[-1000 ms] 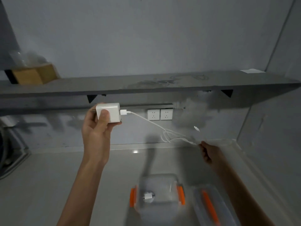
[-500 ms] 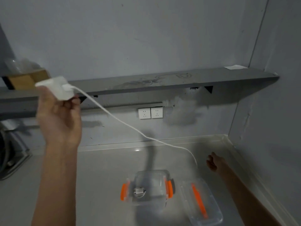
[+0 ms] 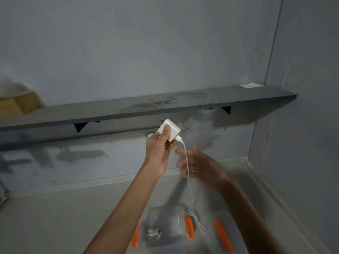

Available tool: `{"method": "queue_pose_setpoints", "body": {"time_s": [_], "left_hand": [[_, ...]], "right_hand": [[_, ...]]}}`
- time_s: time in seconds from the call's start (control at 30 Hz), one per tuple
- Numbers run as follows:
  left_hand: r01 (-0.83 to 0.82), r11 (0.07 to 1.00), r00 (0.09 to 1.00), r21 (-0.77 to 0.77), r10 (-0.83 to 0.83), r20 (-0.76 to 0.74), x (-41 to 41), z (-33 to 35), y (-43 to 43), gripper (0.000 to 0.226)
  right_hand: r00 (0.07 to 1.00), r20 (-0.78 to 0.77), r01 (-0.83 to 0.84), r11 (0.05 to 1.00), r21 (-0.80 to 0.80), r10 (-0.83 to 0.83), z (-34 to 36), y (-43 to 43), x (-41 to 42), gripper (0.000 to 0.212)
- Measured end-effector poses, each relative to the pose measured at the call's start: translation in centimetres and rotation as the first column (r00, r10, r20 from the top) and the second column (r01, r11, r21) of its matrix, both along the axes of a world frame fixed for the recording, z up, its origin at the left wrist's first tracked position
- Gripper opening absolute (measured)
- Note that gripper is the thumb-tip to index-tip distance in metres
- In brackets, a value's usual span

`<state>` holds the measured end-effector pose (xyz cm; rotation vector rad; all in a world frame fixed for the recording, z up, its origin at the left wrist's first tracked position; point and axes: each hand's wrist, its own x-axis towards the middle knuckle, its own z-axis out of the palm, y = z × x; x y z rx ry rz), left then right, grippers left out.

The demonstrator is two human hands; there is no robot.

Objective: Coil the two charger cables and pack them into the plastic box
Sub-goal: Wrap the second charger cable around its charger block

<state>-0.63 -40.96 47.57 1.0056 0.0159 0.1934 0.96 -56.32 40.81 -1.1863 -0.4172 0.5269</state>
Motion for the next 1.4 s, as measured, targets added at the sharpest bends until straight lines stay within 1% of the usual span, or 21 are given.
{"method": "queue_pose_setpoints", "body": {"time_s": [0.07, 0.13, 0.2, 0.3, 0.37, 0.4, 0.47, 0.5, 0.53, 0.57, 0.6, 0.67, 0.73, 0.8, 0.87, 1.07, 1.13, 1.23, 1.3, 1.33, 1.4], "left_hand": [[-0.059, 0.998, 0.998, 0.022, 0.059, 0.031, 0.9, 0.8, 0.5, 0.013], [-0.17, 0.958, 0.981, 0.233, 0.143, 0.13, 1.7, 1.0, 1.3, 0.018], [-0.246, 0.838, 0.956, 0.487, 0.127, 0.264, 1.8, 0.7, 2.0, 0.029], [-0.233, 0.711, 0.95, 0.663, 0.023, 0.31, 1.4, -0.3, 2.8, 0.035], [-0.269, 0.713, 0.938, 0.647, 0.042, 0.344, 1.2, -0.6, 3.1, 0.032], [-0.299, 0.738, 0.931, 0.605, 0.087, 0.354, 1.2, -0.4, 3.3, 0.031], [-0.367, 0.777, 0.914, 0.511, 0.199, 0.354, 1.3, 0.7, 3.6, 0.03], [-0.412, 0.758, 0.898, 0.506, 0.243, 0.366, 1.4, 1.2, 3.9, 0.031], [-0.45, 0.714, 0.881, 0.537, 0.256, 0.397, 1.2, 1.5, 4.2, 0.03], [-0.46, 0.666, 0.876, 0.587, 0.229, 0.425, 1.0, 1.6, 4.4, 0.028], [-0.44, 0.623, 0.884, 0.646, 0.173, 0.435, 0.4, 1.6, 4.4, 0.027], [-0.377, 0.566, 0.9, 0.733, 0.038, 0.434, -1.2, 1.4, 4.0, 0.024], [-0.39, 0.505, 0.872, 0.77, -0.066, 0.485, -2.8, 1.3, 3.5, 0.017], [-0.416, 0.45, 0.851, 0.79, -0.113, 0.513, -4.1, 1.6, 3.4, 0.021], [-0.386, 0.454, 0.855, 0.803, -0.151, 0.497, -5.2, 2.2, 3.4, 0.031], [-0.208, 0.428, 0.903, 0.879, -0.262, 0.341, -7.5, 3.7, 4.9, 0.035], [-0.121, 0.478, 0.923, 0.87, -0.269, 0.276, -7.7, 4.0, 5.2, 0.038], [-0.011, 0.644, 0.937, 0.765, -0.261, 0.233, -7.7, 4.7, 5.3, 0.038], [0.046, 0.749, 0.947, 0.661, -0.244, 0.21, -7.3, 5.0, 5.2, 0.037], [0.08, 0.804, 0.956, 0.59, -0.23, 0.184, -6.8, 5.0, 5.2, 0.036], [0.181, 0.92, 0.969, 0.348, -0.226, 0.094, -5.4, 5.0, 5.4, 0.036]], "right_hand": [[0.985, 0.166, 0.058, 0.996, -0.062, -0.047, -0.8, 1.7, -1.6, 0.036], [0.904, 0.355, 0.309, 0.939, -0.153, -0.239, -1.7, 3.0, -2.4, 0.026], [0.751, 0.551, 0.545, 0.813, -0.206, -0.363, -1.0, 3.2, -2.9, 0.02], [0.524, 0.813, 0.701, 0.671, -0.243, -0.252, 2.1, 2.5, -3.5, 0.025], [0.436, 0.895, 0.727, 0.624, -0.287, -0.096, 3.9, 2.2, -4.0, 0.021], [0.463, 0.884, 0.685, 0.659, -0.311, -0.063, 4.3, 2.2, -4.2, 0.017], [0.666, 0.743, 0.435, 0.842, -0.32, -0.061, 4.5, 2.6, -5.2, 0.015], [0.73, 0.681, 0.34, 0.891, -0.301, -0.048, 4.4, 2.7, -5.5, 0.017], [0.732, 0.68, 0.323, 0.899, -0.295, -0.04, 4.3, 2.8, -5.6, 0.018], [0.667, 0.744, 0.4, 0.863, -0.308, -0.043, 4.7, 2.8, -5.5, 0.018], [0.533, 0.845, 0.527, 0.799, -0.29, -0.045, 5.3, 2.5, -4.9, 0.018], [0.164, 0.986, 0.762, 0.636, -0.12, -0.011, 7.9, 1.9, -3.7, 0.016], [-0.12, 0.991, 0.838, 0.541, 0.07, 0.058, 10.6, 1.3, -2.9, 0.014], [-0.277, 0.954, 0.821, 0.544, 0.172, 0.118, 12.2, 0.8, -2.6, 0.016], [-0.322, 0.938, 0.78, 0.597, 0.188, 0.126, 13.2, 0.4, -2.7, 0.019], [-0.09, 0.988, 0.744, 0.668, -0.019, 0.128, 15.6, -0.5, -3.0, 0.023], [0.025, 0.995, 0.68, 0.727, -0.091, 0.102, 15.4, -0.2, -2.0, 0.018], [0.435, 0.9, 0.375, 0.915, -0.147, -0.034, 12.1, 1.6, 0.1, 0.018], [0.667, 0.723, 0.35, 0.933, -0.088, -0.182, 8.7, 3.5, 0.7, 0.038], [0.756, 0.602, 0.38, 0.921, -0.083, -0.258, 6.8, 4.5, 0.7, 0.045], [0.84, 0.408, 0.416, 0.907, -0.064, -0.357, 3.3, 6.2, -0.3, 0.042]]}}
